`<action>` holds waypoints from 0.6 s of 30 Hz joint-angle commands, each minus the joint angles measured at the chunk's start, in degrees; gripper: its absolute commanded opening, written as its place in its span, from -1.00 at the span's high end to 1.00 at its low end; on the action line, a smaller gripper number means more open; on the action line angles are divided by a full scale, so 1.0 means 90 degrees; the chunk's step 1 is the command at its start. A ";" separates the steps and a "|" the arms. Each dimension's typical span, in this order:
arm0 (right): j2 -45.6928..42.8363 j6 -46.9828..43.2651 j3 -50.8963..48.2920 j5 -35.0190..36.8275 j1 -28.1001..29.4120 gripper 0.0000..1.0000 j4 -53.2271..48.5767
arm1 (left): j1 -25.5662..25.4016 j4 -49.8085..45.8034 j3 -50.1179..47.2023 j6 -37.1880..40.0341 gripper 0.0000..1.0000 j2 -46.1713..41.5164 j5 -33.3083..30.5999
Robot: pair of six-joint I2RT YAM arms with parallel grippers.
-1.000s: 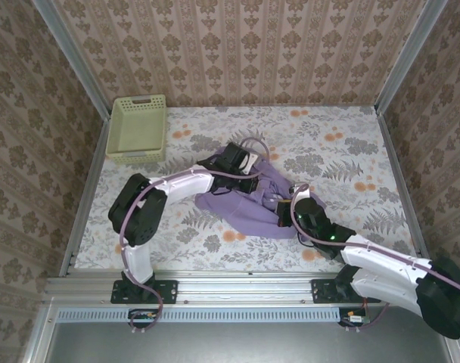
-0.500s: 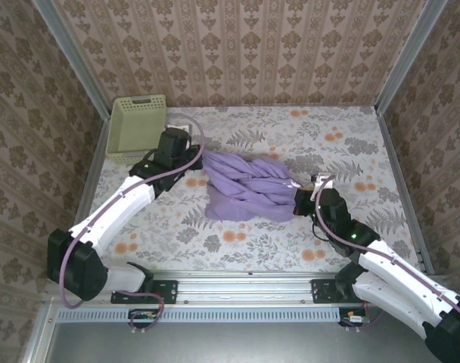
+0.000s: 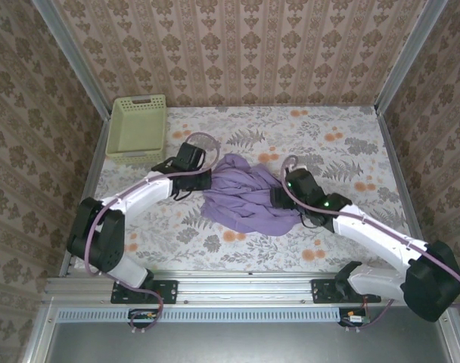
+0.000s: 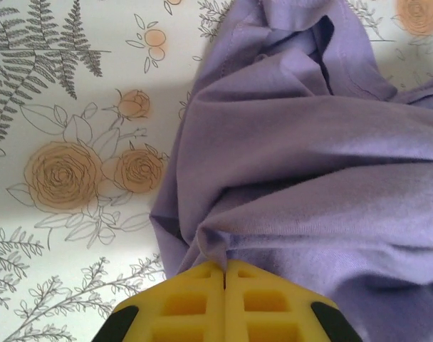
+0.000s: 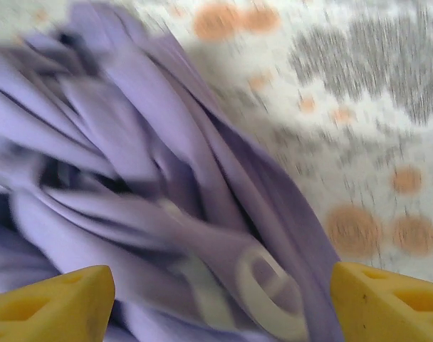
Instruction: Fold the inside-out t-shirt
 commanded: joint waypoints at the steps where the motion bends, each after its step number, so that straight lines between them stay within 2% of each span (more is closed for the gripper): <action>1: 0.0527 -0.0541 0.0682 0.0465 0.0261 -0.65 -0.0998 | -0.0010 0.0362 -0.0289 -0.0149 1.00 -0.0353 0.0321; 7: 0.1933 -0.0737 0.1663 -0.0159 0.0496 -0.61 -0.1249 | -0.0002 0.0333 -0.0424 -0.0029 1.00 -0.0502 0.0670; 13: 0.2909 -0.0656 0.2131 -0.0384 0.0437 -0.40 -0.1333 | 0.0017 0.0157 -0.0330 0.0137 1.00 -0.0443 0.0811; 16: 0.3189 -0.0720 0.2331 -0.0372 0.0434 -0.11 -0.1532 | 0.0036 0.0162 -0.0338 0.0129 1.00 -0.0474 0.0804; 18: 0.3137 -0.0775 0.2350 -0.0379 0.0437 0.19 -0.1545 | 0.0105 0.0180 -0.0344 0.0076 1.00 -0.0517 0.0815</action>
